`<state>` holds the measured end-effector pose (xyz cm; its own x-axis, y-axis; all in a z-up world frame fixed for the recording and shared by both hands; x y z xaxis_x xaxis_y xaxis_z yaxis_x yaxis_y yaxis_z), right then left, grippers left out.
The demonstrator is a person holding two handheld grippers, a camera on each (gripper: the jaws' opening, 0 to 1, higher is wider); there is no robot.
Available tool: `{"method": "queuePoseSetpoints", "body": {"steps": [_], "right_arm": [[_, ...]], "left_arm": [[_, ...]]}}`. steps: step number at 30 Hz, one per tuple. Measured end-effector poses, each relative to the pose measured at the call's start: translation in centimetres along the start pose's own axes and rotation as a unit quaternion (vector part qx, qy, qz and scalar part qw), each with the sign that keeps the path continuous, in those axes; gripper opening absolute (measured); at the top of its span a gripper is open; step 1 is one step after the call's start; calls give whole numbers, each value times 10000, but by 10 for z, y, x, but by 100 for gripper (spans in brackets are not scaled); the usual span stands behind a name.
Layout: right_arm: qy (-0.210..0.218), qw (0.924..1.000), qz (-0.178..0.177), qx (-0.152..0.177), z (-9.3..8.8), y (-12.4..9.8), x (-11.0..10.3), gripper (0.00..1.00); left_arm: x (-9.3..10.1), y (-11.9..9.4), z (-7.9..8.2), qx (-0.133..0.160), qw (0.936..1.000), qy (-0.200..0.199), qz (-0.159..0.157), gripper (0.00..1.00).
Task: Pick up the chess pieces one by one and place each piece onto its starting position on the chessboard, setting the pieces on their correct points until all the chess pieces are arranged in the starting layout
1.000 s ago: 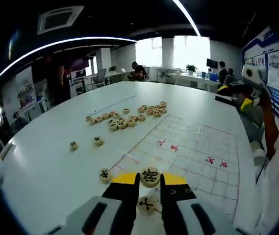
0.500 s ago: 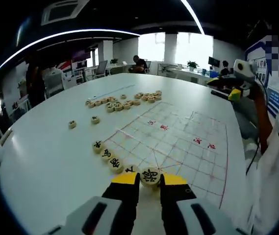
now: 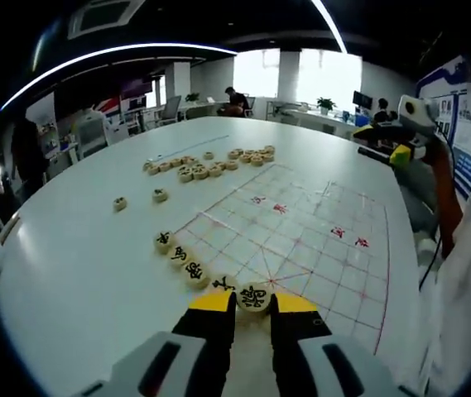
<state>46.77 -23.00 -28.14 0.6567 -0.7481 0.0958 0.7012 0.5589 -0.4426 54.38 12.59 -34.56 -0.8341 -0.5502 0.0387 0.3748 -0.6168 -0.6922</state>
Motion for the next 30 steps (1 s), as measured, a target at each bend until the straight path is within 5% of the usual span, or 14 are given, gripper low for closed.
{"method": "queuePoseSetpoints", "body": {"steps": [19,30], "right_arm": [[-12,10000,-5,-4,1,0,-1,60],[-29,10000,-26,9,1,-1,-2,60]], "left_arm": [[2,-2,-4,15,10000,-79,-54,25],[-1,-5,14,216,9996,180,85,30]]}}
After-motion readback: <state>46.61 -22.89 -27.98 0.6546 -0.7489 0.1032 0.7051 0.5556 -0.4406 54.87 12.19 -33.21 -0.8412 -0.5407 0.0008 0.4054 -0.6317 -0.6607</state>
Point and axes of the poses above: the point that each gripper's makers call its tool centre point, and the gripper's own axes: y roughly forward along the fingers, x roughly to its right, z roughly out of its top, the point moved 7 cm from there along -y, roughly backward along the fingers, and after that the axes turned 4 degrees about -x, right-handed, at the moved point
